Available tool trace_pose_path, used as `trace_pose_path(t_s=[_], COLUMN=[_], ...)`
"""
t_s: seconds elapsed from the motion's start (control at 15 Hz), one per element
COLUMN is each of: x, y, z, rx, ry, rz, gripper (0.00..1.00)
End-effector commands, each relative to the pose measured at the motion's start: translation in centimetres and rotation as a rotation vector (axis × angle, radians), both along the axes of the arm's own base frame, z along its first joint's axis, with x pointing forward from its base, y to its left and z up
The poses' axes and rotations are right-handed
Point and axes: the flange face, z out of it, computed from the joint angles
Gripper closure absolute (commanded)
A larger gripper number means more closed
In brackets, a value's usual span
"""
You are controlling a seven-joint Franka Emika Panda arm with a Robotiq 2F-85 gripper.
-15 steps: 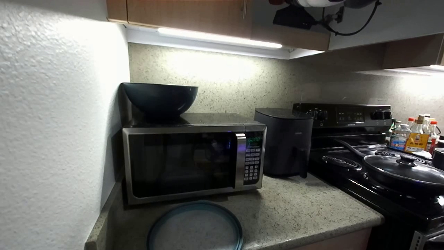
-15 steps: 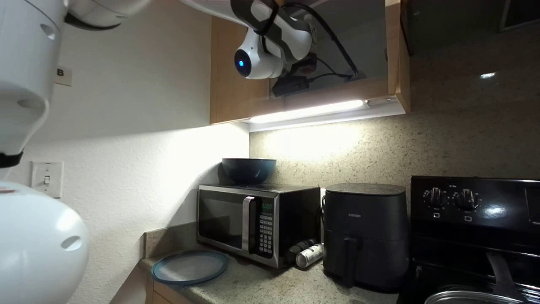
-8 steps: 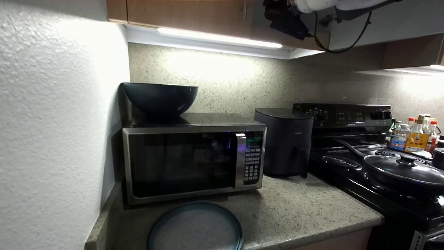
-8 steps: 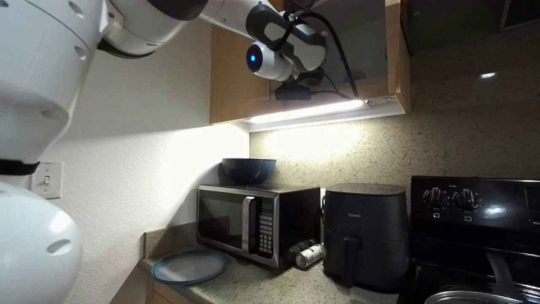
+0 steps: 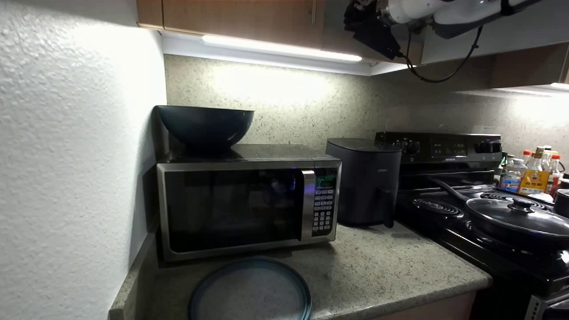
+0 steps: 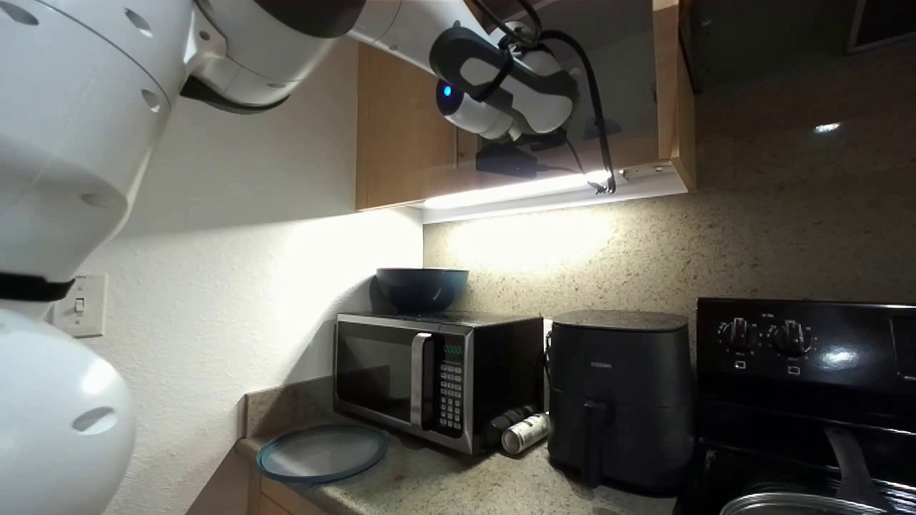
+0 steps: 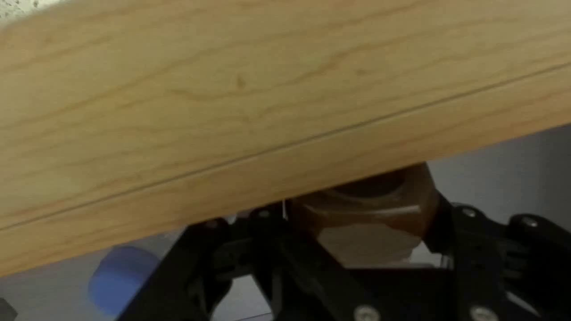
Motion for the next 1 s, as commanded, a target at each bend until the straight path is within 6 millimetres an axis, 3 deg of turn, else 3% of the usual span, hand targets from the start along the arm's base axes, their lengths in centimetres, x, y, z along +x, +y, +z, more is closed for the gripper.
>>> trace_pose_path(t_s=[0.0, 0.67, 0.93], x=[-0.6, -1.0, -2.0], y=[-1.0, -2.1, -0.1], z=[0.1, 0.1, 0.7], rx=[0.015, 0.069, 0.017], ry=[0.015, 0.012, 0.025], rz=[-0.006, -0.038, -0.006], gripper=[0.0, 0.0, 0.0])
